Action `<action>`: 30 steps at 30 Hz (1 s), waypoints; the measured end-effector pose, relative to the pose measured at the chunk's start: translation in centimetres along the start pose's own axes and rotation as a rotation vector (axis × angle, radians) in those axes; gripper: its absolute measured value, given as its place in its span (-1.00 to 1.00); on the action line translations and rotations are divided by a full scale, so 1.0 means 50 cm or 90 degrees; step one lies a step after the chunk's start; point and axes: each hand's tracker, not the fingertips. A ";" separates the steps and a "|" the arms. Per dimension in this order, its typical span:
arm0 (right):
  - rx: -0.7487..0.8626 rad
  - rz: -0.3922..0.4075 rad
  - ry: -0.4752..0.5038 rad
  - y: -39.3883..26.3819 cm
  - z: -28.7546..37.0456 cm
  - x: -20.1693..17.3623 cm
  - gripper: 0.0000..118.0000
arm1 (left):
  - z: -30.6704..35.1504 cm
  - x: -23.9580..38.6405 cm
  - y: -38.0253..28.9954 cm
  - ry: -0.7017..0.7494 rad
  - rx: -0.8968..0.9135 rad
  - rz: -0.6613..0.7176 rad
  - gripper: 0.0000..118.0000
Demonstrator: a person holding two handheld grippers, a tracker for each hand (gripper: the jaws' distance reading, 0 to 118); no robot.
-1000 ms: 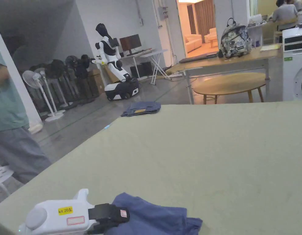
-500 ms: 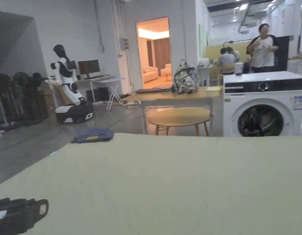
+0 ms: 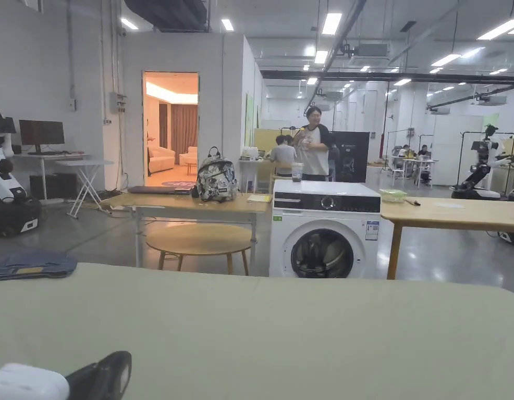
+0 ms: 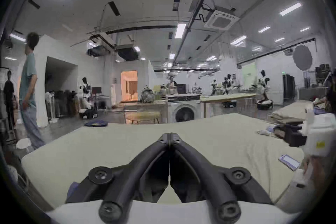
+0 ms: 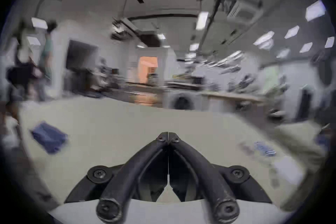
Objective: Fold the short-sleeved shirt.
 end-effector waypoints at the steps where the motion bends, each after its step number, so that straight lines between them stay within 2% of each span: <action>1: -0.018 -0.006 -0.081 -0.005 0.011 -0.016 -1.00 | 0.007 0.014 -0.011 0.017 0.005 -0.008 -1.00; 2: -0.027 -0.041 -0.065 -0.009 0.019 -0.015 -1.00 | 0.014 0.024 -0.018 0.026 -0.010 0.004 -1.00; 4: -0.026 -0.103 0.114 -0.021 0.034 0.002 -1.00 | 0.033 0.037 -0.035 0.026 -0.029 0.018 -1.00; 7: -0.018 -0.115 0.068 -0.032 0.045 -0.013 -1.00 | 0.043 0.041 -0.039 0.040 -0.053 -0.005 -1.00; 11: -0.038 -0.184 0.106 -0.043 0.036 -0.001 -1.00 | 0.055 0.042 -0.042 0.043 -0.052 -0.021 -1.00; 19: -0.034 -0.154 0.115 -0.048 0.044 -0.026 -1.00 | 0.056 0.045 -0.067 0.044 -0.066 -0.012 -1.00; 25: -0.036 -0.140 0.064 -0.047 0.036 -0.041 -1.00 | 0.040 0.066 -0.079 0.048 -0.092 -0.035 -0.99; 26: -0.032 -0.133 0.056 -0.049 0.035 -0.043 -0.98 | 0.038 0.066 -0.081 0.048 -0.094 -0.032 -0.82; 27: -0.032 -0.126 0.046 -0.050 0.034 -0.045 -0.90 | 0.035 0.064 -0.083 0.040 -0.099 -0.014 -0.31; 28: -0.030 -0.122 0.051 -0.049 0.034 -0.047 -0.76 | 0.031 0.060 -0.084 0.021 -0.108 0.021 0.09; 29: -0.024 -0.117 0.064 -0.051 0.036 -0.045 -0.48 | 0.029 0.060 -0.083 0.014 -0.114 0.044 0.16; 30: -0.021 -0.114 0.082 -0.053 0.038 -0.044 0.10 | 0.032 0.062 -0.084 0.016 -0.115 0.047 0.26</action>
